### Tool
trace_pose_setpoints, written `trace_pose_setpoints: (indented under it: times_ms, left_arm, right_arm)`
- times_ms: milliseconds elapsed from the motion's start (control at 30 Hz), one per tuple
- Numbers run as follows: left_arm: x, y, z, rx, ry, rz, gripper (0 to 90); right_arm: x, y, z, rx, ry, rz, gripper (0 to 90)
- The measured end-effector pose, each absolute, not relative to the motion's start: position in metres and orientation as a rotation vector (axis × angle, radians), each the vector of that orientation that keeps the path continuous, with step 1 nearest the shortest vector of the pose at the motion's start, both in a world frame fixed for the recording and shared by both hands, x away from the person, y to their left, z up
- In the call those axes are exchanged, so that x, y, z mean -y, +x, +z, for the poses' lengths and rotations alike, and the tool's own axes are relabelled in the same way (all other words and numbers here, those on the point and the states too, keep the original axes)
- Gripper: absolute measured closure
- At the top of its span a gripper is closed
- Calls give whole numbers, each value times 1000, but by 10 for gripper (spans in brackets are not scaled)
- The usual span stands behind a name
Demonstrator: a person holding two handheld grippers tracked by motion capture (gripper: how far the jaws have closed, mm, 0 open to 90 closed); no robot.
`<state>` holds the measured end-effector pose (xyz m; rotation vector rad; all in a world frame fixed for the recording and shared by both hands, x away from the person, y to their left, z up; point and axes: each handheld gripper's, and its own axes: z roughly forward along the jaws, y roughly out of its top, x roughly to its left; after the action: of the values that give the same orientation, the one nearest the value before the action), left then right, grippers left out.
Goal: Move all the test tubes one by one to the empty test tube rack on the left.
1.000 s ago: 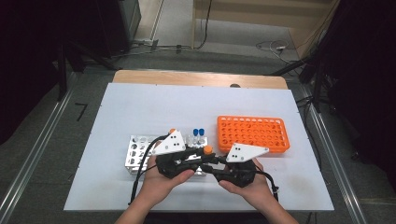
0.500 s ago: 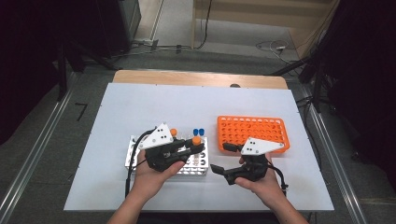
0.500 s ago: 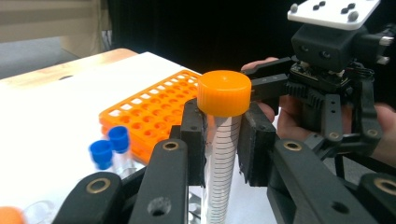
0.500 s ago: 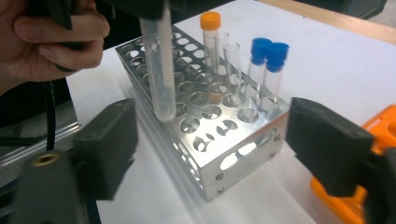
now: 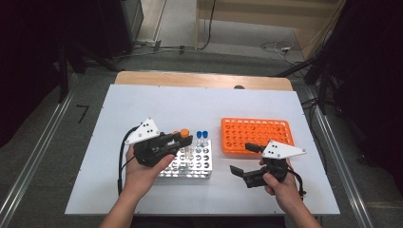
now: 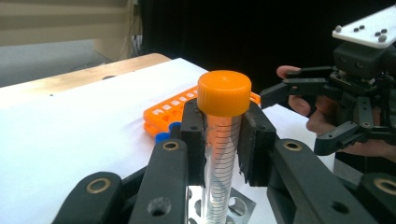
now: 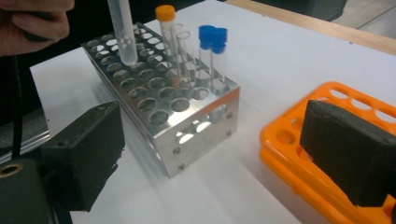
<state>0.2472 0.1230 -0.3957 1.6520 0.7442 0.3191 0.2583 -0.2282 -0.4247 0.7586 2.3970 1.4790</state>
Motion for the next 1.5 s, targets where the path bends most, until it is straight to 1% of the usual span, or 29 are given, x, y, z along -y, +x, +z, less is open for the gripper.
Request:
trace_pose_setpoints:
  times_ms: [700, 900, 1233, 1500]
  left_arm:
    - [-165, 258, -394, -849, 1565, 413, 748]
    - [-173, 266, -399, -897, 1535, 466, 748]
    - [-170, 279, -421, -959, 1567, 501, 748]
    - [-164, 280, -428, -949, 1590, 524, 748]
  right_arm:
    - [297, 250, -441, -2309, 921, 1395, 52]
    - [314, 250, -448, -2297, 976, 1374, 53]
    - [328, 257, -453, -2258, 1041, 1361, 53]
    - [328, 258, -454, -2260, 1044, 1357, 53]
